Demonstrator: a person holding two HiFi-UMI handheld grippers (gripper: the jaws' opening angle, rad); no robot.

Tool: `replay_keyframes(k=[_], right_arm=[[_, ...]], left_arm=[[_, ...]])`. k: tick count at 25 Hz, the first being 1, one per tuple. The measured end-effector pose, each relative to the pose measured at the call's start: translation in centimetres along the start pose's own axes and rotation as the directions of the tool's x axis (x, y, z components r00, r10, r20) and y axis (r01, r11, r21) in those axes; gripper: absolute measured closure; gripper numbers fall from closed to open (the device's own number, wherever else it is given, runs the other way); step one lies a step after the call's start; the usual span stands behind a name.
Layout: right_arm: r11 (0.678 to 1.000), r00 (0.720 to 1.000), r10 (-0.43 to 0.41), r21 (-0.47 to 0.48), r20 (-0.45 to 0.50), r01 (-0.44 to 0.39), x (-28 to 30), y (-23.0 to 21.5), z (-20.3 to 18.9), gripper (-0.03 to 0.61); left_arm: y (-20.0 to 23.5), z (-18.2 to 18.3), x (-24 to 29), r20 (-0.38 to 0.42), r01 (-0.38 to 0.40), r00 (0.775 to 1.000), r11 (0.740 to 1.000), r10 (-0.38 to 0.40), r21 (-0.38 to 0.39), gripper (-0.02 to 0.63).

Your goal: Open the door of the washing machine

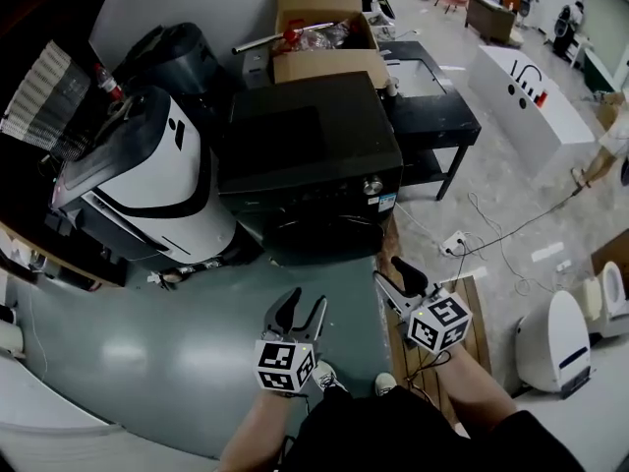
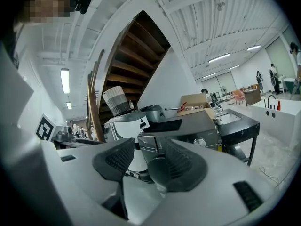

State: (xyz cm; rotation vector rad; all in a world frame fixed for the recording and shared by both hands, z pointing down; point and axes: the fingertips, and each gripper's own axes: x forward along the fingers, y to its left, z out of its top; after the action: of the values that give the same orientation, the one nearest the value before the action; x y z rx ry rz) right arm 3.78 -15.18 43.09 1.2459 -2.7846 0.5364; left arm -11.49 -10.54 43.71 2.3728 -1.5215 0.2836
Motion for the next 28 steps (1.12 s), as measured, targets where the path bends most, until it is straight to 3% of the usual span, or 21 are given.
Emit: replay_keyframes(k=[15, 28], right_arm=[[0.992, 0.993, -0.116, -0.056, -0.017, 0.115, 7.8, 4.1, -1.0, 0.342], [0.983, 0.982, -0.157, -0.112, -0.104, 0.145, 8.6, 0.9, -3.5, 0.333]], left_arm=[[10.6, 0.0, -0.5, 0.002, 0.093, 0.996, 0.996, -0.093, 0.007, 0.382], [10.7, -1.7, 2.1, -0.01, 0.122, 0.992, 0.992, -0.122, -0.027, 0.371]])
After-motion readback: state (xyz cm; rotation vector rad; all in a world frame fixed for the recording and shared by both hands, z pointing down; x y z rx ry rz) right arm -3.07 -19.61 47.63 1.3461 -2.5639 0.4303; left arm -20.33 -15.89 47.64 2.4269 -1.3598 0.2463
